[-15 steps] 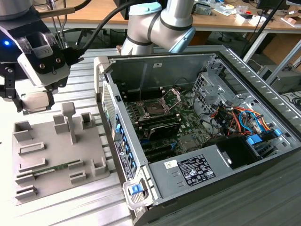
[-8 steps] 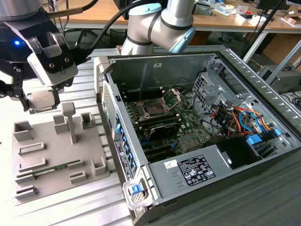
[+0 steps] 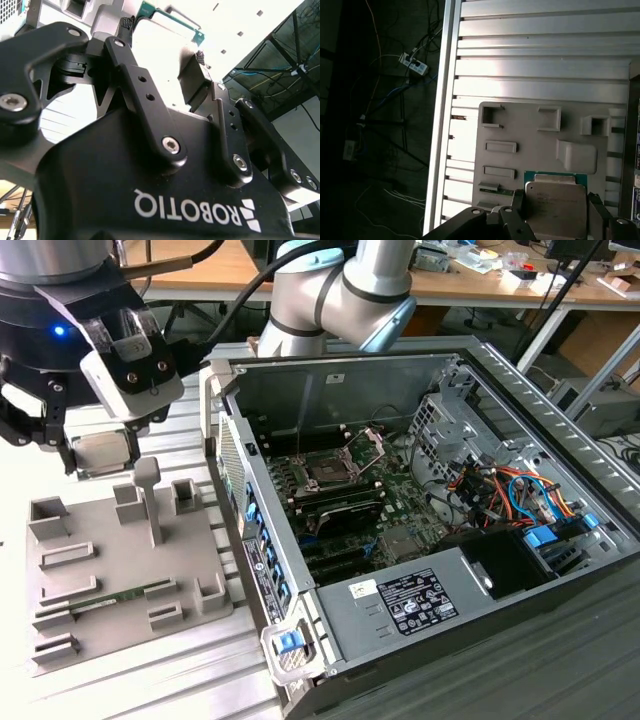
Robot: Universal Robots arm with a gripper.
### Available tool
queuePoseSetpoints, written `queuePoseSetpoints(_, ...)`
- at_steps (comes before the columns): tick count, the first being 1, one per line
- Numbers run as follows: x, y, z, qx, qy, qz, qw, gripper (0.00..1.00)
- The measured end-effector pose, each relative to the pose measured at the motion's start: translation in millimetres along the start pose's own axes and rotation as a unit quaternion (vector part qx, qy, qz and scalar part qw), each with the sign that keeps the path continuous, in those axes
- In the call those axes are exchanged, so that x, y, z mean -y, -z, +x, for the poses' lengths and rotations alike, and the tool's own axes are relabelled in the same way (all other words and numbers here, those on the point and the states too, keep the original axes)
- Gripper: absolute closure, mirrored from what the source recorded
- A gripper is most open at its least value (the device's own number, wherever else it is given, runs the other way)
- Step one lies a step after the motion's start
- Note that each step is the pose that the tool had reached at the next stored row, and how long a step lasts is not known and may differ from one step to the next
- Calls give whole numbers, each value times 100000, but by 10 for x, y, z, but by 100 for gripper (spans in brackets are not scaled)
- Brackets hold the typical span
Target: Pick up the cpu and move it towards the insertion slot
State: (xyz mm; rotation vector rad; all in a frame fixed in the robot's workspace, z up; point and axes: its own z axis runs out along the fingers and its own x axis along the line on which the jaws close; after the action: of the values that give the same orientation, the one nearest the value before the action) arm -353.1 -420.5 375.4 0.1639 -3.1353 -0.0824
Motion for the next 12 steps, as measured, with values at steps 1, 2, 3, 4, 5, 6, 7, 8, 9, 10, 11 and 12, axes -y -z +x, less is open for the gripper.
queuePoseSetpoints(1,1,0,-12,2,3,-3,100000,45)
queuePoseSetpoints(2,3,0,-25,3,5,-2,100000,45)
queuePoseSetpoints(3,3,-1,-35,9,2,-6,100000,45)
queuePoseSetpoints(4,5,-1,-47,7,3,-5,100000,45)
queuePoseSetpoints(5,6,0,-60,5,2,-2,100000,45)
queuePoseSetpoints(6,8,0,-76,7,3,-5,100000,45)
queuePoseSetpoints(7,10,-1,-96,8,4,-4,100000,45)
queuePoseSetpoints(8,12,0,-111,4,3,-2,100000,45)
queuePoseSetpoints(9,15,0,-141,3,-2,-3,100000,45)
queuePoseSetpoints(10,17,0,-164,1,-1,-3,100000,45)
queuePoseSetpoints(11,19,1,-179,-4,-1,-3,100000,45)
queuePoseSetpoints(12,20,0,-194,-3,0,-2,100000,45)
